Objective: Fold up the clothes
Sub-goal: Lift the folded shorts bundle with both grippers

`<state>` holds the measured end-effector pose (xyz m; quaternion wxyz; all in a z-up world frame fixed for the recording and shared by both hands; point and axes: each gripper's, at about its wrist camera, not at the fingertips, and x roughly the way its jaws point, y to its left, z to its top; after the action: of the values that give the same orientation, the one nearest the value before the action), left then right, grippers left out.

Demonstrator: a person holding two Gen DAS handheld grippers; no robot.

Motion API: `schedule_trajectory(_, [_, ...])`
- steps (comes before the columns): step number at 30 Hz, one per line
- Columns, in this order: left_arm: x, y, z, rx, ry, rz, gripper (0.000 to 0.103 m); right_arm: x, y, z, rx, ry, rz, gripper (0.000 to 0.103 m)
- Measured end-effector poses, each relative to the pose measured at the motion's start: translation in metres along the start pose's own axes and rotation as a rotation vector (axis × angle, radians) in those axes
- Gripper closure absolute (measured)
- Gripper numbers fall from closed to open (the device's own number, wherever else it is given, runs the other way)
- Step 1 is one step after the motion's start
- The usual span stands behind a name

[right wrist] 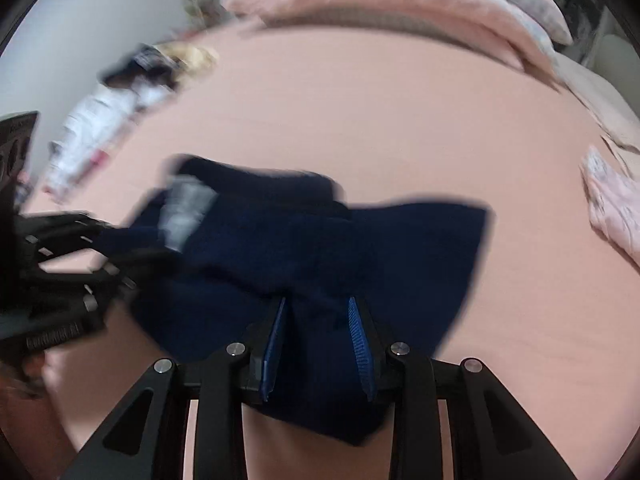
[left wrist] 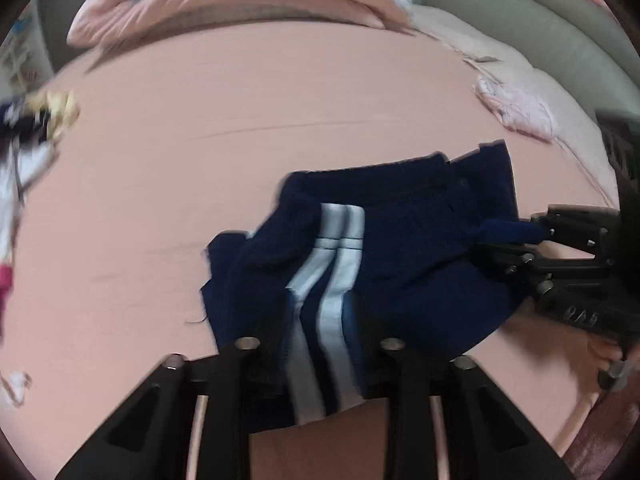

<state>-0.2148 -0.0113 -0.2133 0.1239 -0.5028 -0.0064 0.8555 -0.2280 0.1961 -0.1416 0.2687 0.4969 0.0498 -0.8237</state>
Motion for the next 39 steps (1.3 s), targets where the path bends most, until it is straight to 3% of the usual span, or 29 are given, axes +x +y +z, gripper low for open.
schedule_trajectory(2, [-0.017, 0.020, -0.002, -0.100, -0.050, -0.014, 0.082, -0.008, -0.013, 0.000, 0.061, 0.000, 0.018, 0.075])
schedule_trajectory(4, [-0.033, 0.036, -0.006, -0.177, -0.109, -0.052, 0.077, -0.034, -0.025, 0.001, 0.122, -0.055, 0.041, 0.072])
schedule_trajectory(5, [-0.038, 0.043, -0.009, -0.207, -0.136, -0.080, 0.062, -0.045, -0.030, 0.002, 0.149, -0.079, 0.053, 0.066])
schedule_trajectory(6, [-0.038, 0.050, -0.011, -0.235, -0.138, -0.106, 0.043, -0.050, -0.032, 0.002, 0.169, -0.086, 0.064, 0.050])
schedule_trajectory(7, [-0.035, 0.053, -0.013, -0.253, -0.134, -0.123, 0.040, -0.051, -0.032, 0.002, 0.192, -0.079, 0.074, 0.041])
schedule_trajectory(8, [-0.031, 0.056, -0.014, -0.276, -0.127, -0.130, 0.040, -0.050, -0.032, 0.000, 0.206, -0.066, 0.079, 0.036])
schedule_trajectory(10, [-0.020, 0.055, -0.016, -0.309, -0.095, -0.135, 0.040, -0.038, -0.026, -0.005, 0.194, -0.011, 0.059, 0.036])
schedule_trajectory(13, [-0.012, 0.045, -0.023, -0.313, -0.044, -0.125, 0.040, -0.021, -0.037, -0.027, 0.198, 0.099, -0.036, 0.036])
schedule_trajectory(16, [-0.018, 0.053, -0.031, -0.346, -0.062, -0.128, 0.040, -0.008, -0.045, -0.033, 0.284, 0.085, -0.006, 0.030])
schedule_trajectory(19, [-0.018, 0.052, -0.031, -0.352, -0.072, -0.132, 0.040, -0.002, -0.047, -0.028, 0.288, 0.011, 0.030, 0.025])
schedule_trajectory(20, [-0.016, 0.048, -0.030, -0.346, -0.071, -0.148, 0.045, 0.002, -0.045, -0.026, 0.275, -0.009, 0.027, 0.029])
schedule_trajectory(21, [-0.013, 0.043, -0.028, -0.349, -0.065, -0.177, 0.072, 0.006, -0.041, -0.024, 0.258, -0.019, 0.019, 0.041])
schedule_trajectory(22, [-0.012, 0.041, -0.027, -0.363, -0.056, -0.186, 0.079, 0.009, -0.036, -0.022, 0.241, -0.026, 0.020, 0.051])
schedule_trajectory(24, [-0.015, 0.031, -0.025, -0.359, -0.070, -0.162, 0.088, 0.007, -0.032, -0.020, 0.239, -0.029, 0.085, 0.084])
schedule_trajectory(25, [-0.018, 0.026, -0.023, -0.355, -0.077, -0.153, 0.088, 0.006, -0.032, -0.019, 0.252, -0.031, 0.123, 0.088])
schedule_trajectory(29, [-0.045, 0.000, -0.004, -0.281, -0.121, -0.195, 0.089, -0.011, -0.041, -0.014, 0.297, -0.027, 0.202, 0.089])
schedule_trajectory(35, [-0.060, -0.075, 0.063, -0.124, -0.194, -0.289, 0.089, -0.067, -0.061, 0.031, 0.212, -0.089, 0.115, 0.089])
schedule_trajectory(39, [-0.041, -0.126, 0.117, -0.052, -0.208, -0.353, 0.089, -0.093, -0.110, 0.057, 0.225, -0.150, 0.015, 0.089])
